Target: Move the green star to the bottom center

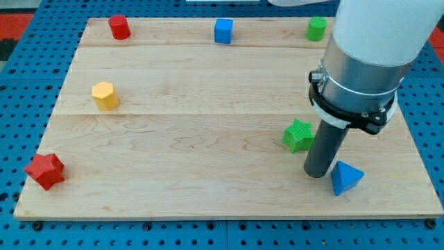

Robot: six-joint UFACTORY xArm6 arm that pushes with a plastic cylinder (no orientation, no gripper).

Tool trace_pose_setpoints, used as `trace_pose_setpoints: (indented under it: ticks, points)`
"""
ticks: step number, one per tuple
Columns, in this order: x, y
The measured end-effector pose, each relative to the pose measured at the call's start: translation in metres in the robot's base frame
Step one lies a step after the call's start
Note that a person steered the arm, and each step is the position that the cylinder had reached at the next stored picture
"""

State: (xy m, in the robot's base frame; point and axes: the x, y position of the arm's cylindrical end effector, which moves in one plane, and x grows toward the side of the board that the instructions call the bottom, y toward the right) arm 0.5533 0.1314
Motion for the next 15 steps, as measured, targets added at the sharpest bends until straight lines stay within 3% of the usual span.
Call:
trace_pose_setpoints:
  ticks: [2,3,7,10,12,13,14,15]
  points:
    - [-0.03,0.012]
    - [-0.044,0.046]
    - [-0.053,-0.014]
    - [-0.06,-0.018]
    - [-0.089,-0.031]
    - [-0.018,-0.133]
    - [0.011,-0.192]
    - [-0.012,-0.113]
